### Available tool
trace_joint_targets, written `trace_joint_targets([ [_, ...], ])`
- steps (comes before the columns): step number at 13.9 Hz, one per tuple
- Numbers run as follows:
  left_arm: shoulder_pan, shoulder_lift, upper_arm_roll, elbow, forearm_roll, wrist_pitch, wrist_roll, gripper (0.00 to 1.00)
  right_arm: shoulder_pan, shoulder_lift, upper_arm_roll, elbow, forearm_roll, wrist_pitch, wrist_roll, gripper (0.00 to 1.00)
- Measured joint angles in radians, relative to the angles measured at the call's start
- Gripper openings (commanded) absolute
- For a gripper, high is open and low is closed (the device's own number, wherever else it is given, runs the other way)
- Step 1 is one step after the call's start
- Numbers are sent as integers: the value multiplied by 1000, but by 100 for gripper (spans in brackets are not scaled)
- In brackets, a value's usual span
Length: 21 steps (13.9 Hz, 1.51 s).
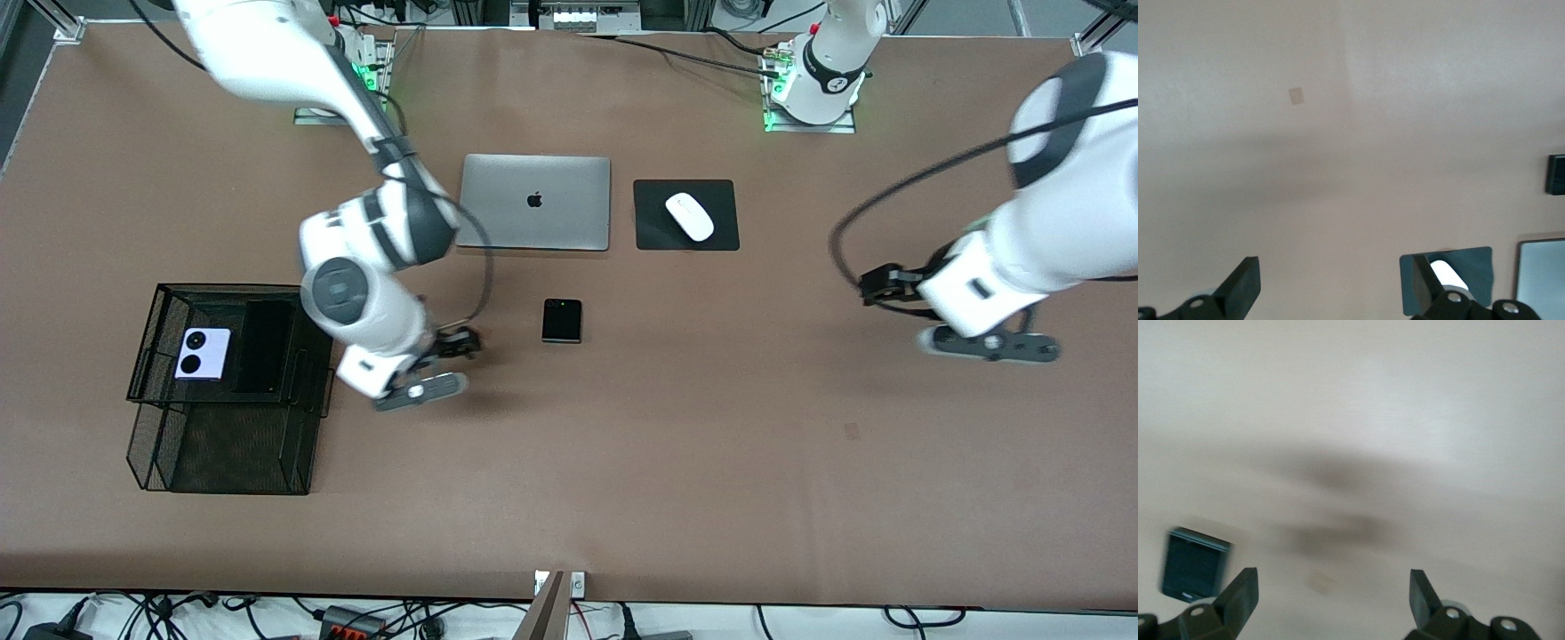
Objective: Place phones with both arms
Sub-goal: 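Grasp the small black phone with the right gripper while the left gripper withdraws, then carry the small black phone into the basket with the right gripper and release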
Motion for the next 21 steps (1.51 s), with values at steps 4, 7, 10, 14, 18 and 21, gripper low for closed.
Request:
trace_joint_targets([
  [4,-199,-203,337,-241,-76,176,133,100,119,65,-4,-2,-3,88,222,100],
  [7,-218,-353,395,-394,-76,187,137,100,174,115,-7,-2,-43,132,343,100],
  [10,-224,-379,395,-407,-76,186,138,100,219,153,-7,7,-84,147,441,100],
  [14,-238,-373,367,-368,-76,186,139,100,267,206,-9,58,-115,149,537,100],
  [18,-235,-357,368,-360,-75,187,139,100,280,230,-9,73,-117,149,545,100],
  [21,-233,-349,370,-340,-74,188,139,100,289,238,-9,73,-118,149,545,100],
])
